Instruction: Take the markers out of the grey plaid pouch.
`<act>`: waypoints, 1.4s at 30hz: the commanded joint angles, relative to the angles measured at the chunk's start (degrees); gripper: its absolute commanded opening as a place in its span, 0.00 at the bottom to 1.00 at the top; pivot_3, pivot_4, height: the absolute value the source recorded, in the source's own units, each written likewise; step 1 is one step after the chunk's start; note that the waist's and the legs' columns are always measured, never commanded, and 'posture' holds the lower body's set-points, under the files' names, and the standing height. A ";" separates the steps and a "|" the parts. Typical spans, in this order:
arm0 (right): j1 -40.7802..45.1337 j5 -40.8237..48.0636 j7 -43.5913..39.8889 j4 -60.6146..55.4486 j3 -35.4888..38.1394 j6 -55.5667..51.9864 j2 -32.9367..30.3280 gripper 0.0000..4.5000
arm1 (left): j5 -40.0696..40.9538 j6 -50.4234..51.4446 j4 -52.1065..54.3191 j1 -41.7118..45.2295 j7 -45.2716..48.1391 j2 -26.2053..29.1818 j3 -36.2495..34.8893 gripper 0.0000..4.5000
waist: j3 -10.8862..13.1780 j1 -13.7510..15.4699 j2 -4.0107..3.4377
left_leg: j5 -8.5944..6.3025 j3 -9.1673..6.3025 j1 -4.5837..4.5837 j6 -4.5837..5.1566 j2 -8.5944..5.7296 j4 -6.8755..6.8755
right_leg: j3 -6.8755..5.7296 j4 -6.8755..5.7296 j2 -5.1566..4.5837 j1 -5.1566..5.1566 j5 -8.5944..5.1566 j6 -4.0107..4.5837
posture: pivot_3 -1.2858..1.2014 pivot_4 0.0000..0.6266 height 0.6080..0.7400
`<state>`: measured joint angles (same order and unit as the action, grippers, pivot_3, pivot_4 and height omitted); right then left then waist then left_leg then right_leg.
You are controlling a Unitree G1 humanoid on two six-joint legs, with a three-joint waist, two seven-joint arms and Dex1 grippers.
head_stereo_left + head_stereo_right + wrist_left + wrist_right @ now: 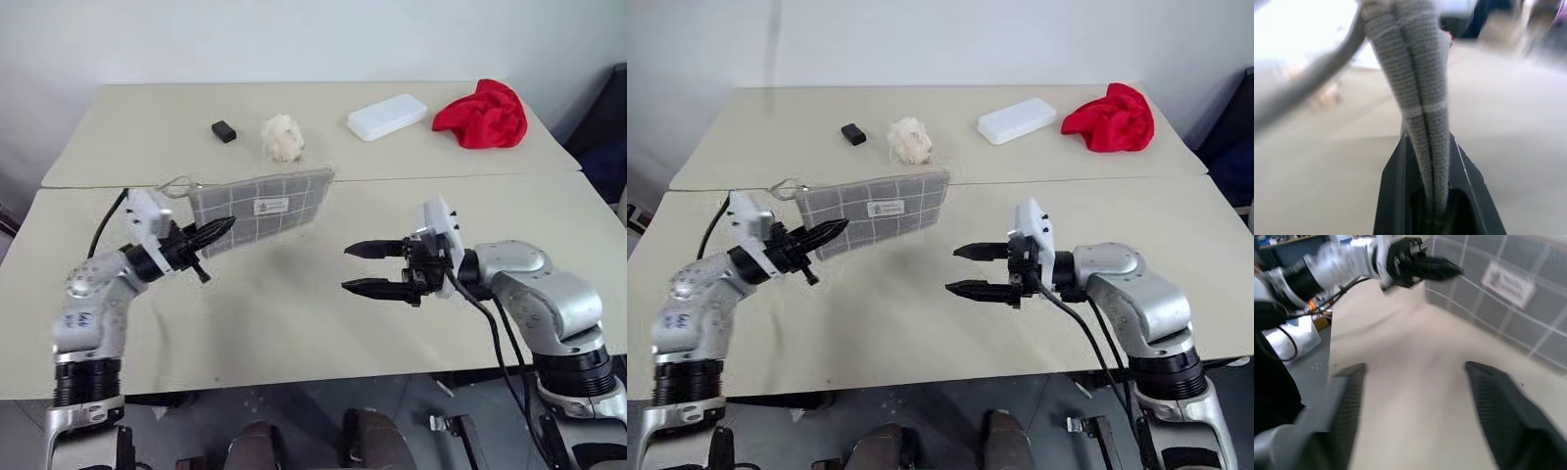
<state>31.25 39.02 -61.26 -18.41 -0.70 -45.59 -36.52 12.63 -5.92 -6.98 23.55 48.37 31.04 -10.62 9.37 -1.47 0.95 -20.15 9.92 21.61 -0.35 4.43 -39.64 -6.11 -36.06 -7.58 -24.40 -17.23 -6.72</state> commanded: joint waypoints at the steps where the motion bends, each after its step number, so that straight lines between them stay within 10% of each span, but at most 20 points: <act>1: 5.63 4.99 3.98 -1.27 2.63 -6.69 -0.26 0.99 | -12.79 -24.03 -6.70 2.14 -4.78 0.92 4.81 0.00 | 0.00 -0.15 0.00 | -0.01 0.07 0.00 0.02 0.04 0.03 | 0.00 0.00 0.00 -0.05 0.03 0.02 | 0.52 0.24 1.00; 9: 16.83 5.51 17.66 3.82 -0.73 -18.55 7.35 0.99 | -27.38 -45.59 -19.61 6.64 -15.94 1.10 12.03 0.00 | 0.00 -0.03 -0.01 | -0.05 0.18 0.11 0.10 0.08 0.11 | -0.14 -0.14 0.01 -0.17 0.05 -0.02 | 0.52 0.24 1.00; 21: 21.43 1.89 30.57 8.95 -5.26 -25.89 21.24 0.99 | -28.01 -45.61 -21.05 5.73 -18.91 0.84 17.65 0.00 | -0.01 -0.29 -0.01 | -0.10 0.08 0.78 0.18 0.12 -0.20 | -0.50 -0.17 0.02 -0.63 0.12 -0.14 | 0.52 0.24 1.00; 35: 21.03 -1.51 30.38 9.36 -7.19 -22.30 21.72 0.02 | -26.60 -43.68 -20.58 5.73 -19.48 2.53 17.60 0.00 | -0.01 -0.32 -0.01 | -0.09 0.09 0.78 0.18 0.13 -0.20 | -0.53 -0.17 0.03 -0.62 0.12 -0.14 | 0.52 0.24 1.00; 42: 20.37 -6.95 30.94 7.27 -10.23 -17.91 20.08 0.01 | -26.54 -42.81 -20.32 5.50 -20.28 2.74 17.01 0.00 | -0.01 -0.36 -0.01 | -0.09 0.10 0.78 0.17 0.13 -0.20 | -0.53 -0.17 0.03 -0.62 0.12 -0.14 | 0.52 0.24 1.00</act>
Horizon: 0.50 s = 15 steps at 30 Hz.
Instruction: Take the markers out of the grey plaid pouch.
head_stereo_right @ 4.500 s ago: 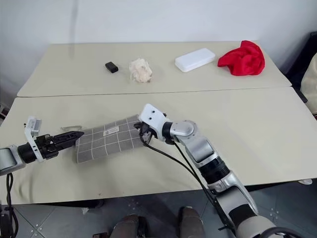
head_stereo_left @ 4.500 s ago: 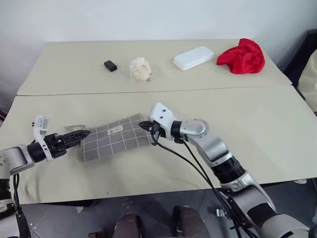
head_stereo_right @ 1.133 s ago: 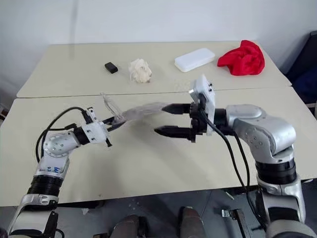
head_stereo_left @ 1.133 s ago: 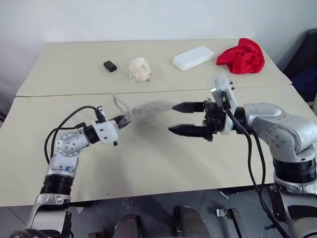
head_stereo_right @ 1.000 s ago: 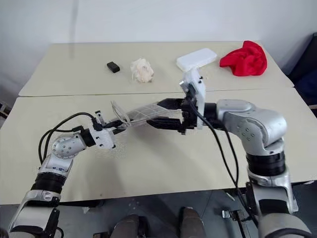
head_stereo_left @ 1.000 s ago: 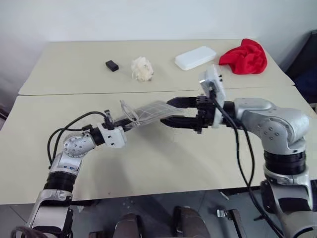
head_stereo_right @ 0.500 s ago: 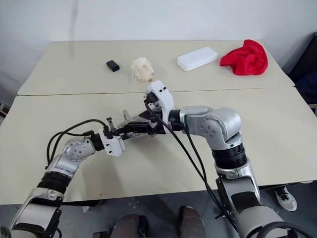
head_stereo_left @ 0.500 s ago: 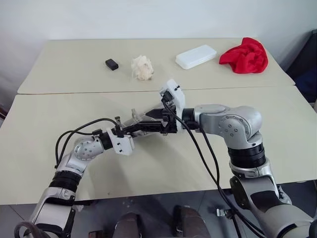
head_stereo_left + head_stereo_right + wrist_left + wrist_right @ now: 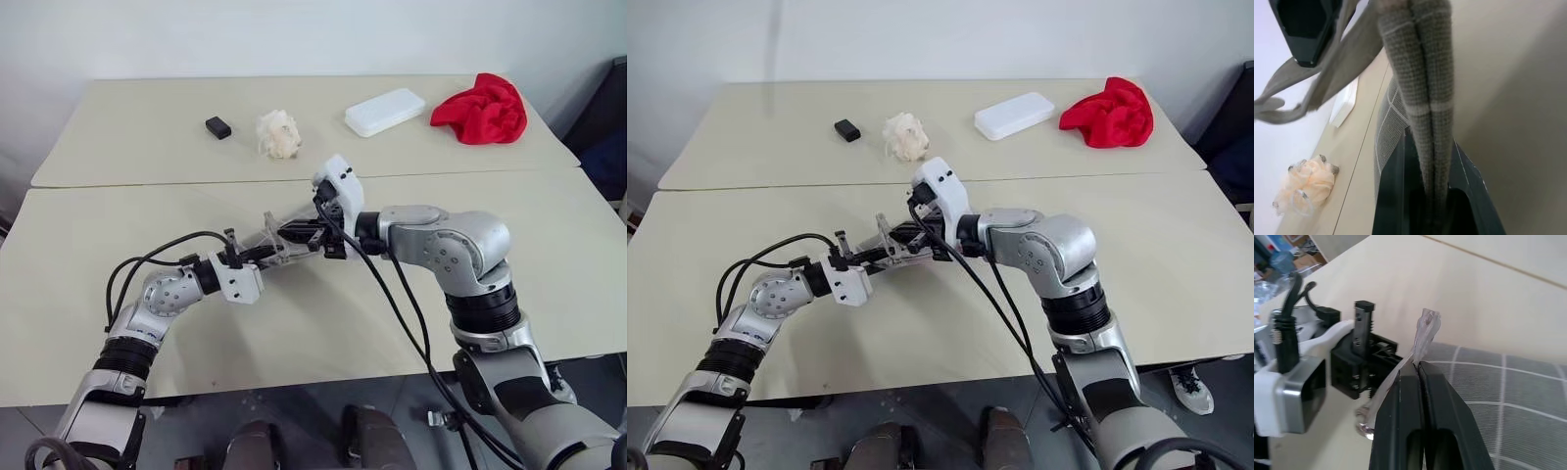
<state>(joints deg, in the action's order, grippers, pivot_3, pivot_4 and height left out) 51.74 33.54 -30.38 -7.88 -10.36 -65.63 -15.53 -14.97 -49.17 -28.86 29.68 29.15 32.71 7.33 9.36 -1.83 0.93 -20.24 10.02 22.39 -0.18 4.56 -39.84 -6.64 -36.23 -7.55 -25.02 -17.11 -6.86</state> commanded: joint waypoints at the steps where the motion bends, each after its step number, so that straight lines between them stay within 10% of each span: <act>1: -0.25 -1.81 0.02 -3.68 -0.84 2.30 -1.10 0.01 | 1.08 0.62 1.58 -0.66 -1.20 1.07 -0.98 0.00 | 0.00 0.00 0.00 | 0.00 0.00 0.00 0.00 0.00 0.00 | 0.00 0.00 0.00 0.00 0.00 0.00 | 0.52 0.24 1.00; 15: -5.21 -2.85 -1.11 -3.56 7.93 8.32 -5.93 0.01 | 12.53 4.27 3.93 -3.38 4.24 1.20 -1.60 0.00 | 0.00 0.05 0.00 | 0.00 0.00 0.00 0.00 0.00 -0.01 | 0.00 0.00 0.00 0.00 0.00 0.00 | 0.52 0.24 1.00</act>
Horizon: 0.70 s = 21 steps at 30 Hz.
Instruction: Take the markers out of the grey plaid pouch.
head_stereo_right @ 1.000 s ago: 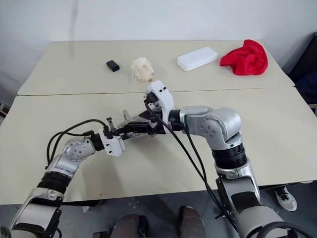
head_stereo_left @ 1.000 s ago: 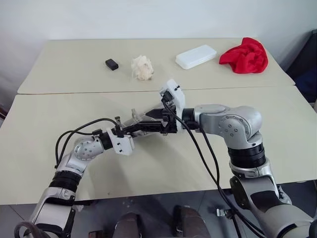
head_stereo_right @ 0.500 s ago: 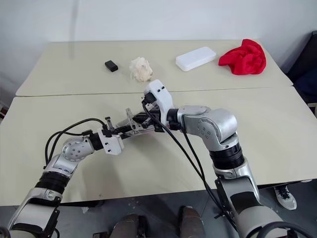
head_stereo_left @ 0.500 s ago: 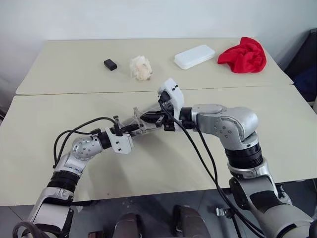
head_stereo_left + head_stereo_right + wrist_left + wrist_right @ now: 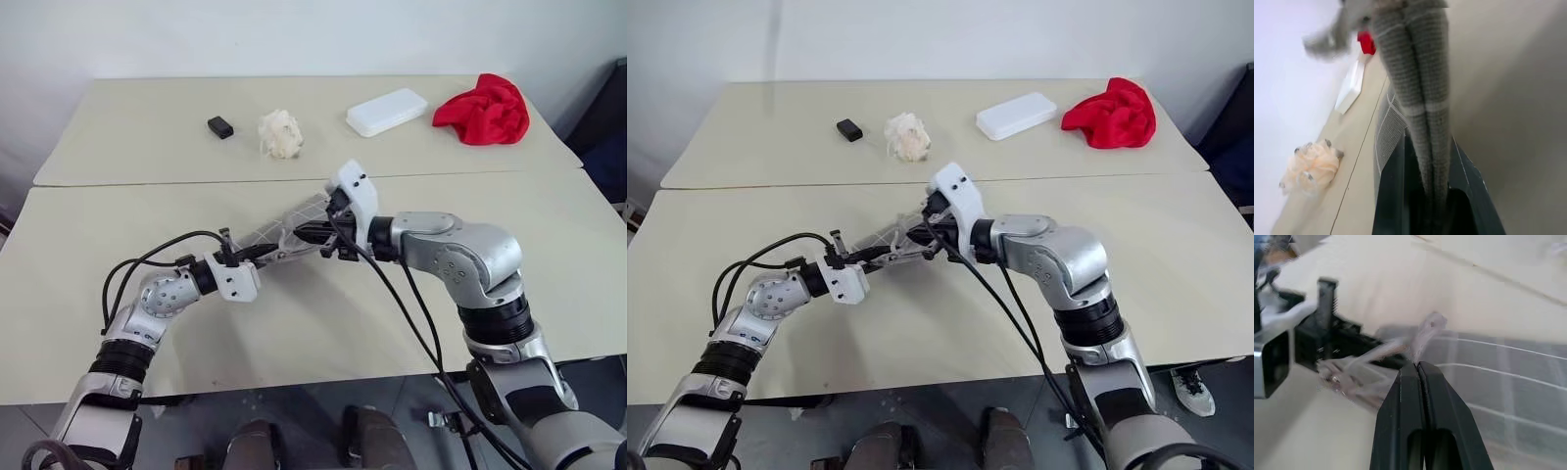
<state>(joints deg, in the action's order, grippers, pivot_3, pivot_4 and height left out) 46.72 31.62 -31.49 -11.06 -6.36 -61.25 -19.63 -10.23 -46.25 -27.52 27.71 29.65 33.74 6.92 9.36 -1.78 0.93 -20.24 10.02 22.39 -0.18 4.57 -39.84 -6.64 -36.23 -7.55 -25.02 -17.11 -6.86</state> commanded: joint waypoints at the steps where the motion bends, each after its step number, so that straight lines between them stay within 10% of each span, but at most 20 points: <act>1: -0.56 -1.45 0.10 0.25 5.01 5.25 -2.56 0.01 | 11.95 3.27 3.91 -2.25 6.32 0.04 -1.32 0.00 | 0.00 -0.01 0.00 | 0.00 0.00 0.00 0.00 0.00 0.00 | 0.00 0.00 0.00 0.00 0.00 0.00 | 0.52 0.24 1.00; 21: -4.92 -10.20 1.84 13.13 11.21 18.07 -12.83 0.01 | 43.85 43.30 27.69 -10.72 22.93 1.04 -8.38 0.00 | 0.01 0.22 -0.01 | 0.00 0.01 -0.02 0.00 0.01 -0.04 | 0.03 -0.01 0.01 0.03 0.00 0.00 | 0.52 0.24 1.00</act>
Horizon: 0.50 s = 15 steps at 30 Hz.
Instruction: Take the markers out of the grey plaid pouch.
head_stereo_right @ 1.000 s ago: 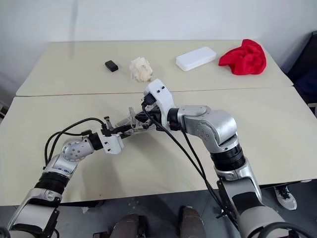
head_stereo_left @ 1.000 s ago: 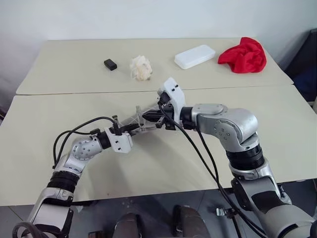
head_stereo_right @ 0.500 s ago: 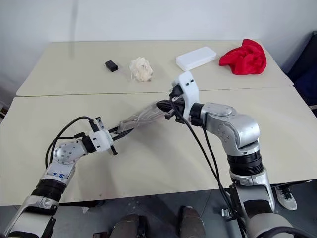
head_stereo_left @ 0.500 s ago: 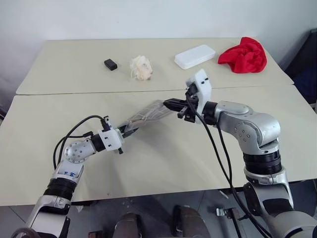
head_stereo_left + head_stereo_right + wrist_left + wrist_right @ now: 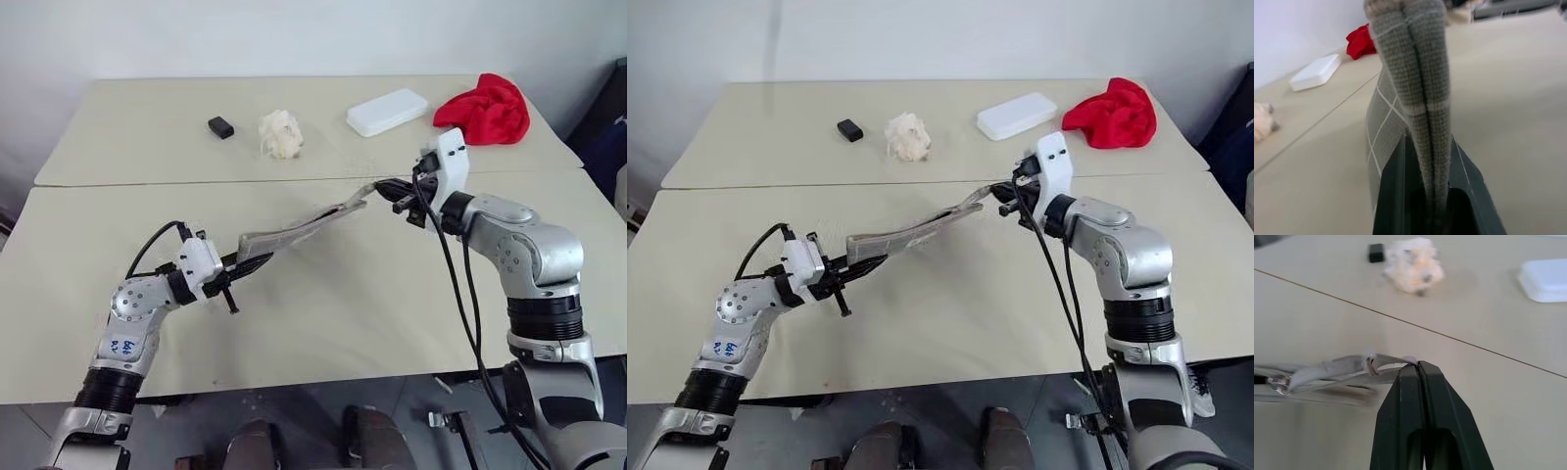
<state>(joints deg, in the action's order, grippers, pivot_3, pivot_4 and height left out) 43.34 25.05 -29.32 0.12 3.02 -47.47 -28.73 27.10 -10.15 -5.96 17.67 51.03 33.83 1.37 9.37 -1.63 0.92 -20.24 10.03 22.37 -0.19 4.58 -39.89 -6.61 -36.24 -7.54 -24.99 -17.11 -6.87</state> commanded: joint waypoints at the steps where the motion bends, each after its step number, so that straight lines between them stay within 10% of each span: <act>1: -1.96 -4.22 -0.62 2.58 1.74 5.13 -4.50 0.01 | 7.75 9.53 7.32 -0.93 1.93 1.22 -3.32 0.00 | 0.00 0.11 0.00 | 0.00 0.00 0.01 0.00 0.00 -0.01 | 0.00 0.02 0.00 0.00 0.00 0.00 | 0.52 0.24 1.00; 15: -2.95 12.90 -14.72 -4.95 10.74 -4.04 -12.18 0.12 | 7.89 19.01 9.03 -1.41 5.75 -0.41 -4.49 0.00 | 0.10 0.50 -0.16 | 0.02 0.00 -0.08 -0.04 0.03 -0.02 | 0.07 0.03 0.08 0.08 0.01 -0.01 | 0.52 0.24 1.00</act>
<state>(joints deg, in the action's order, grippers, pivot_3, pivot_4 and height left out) 40.80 34.85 -40.28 -0.66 10.64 -51.12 -38.63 35.42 9.62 1.88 15.74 56.23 33.87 -2.22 9.46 -1.13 0.76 -20.22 10.00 22.30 -0.22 4.61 -39.90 -6.56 -36.15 -7.46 -24.86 -17.11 -6.88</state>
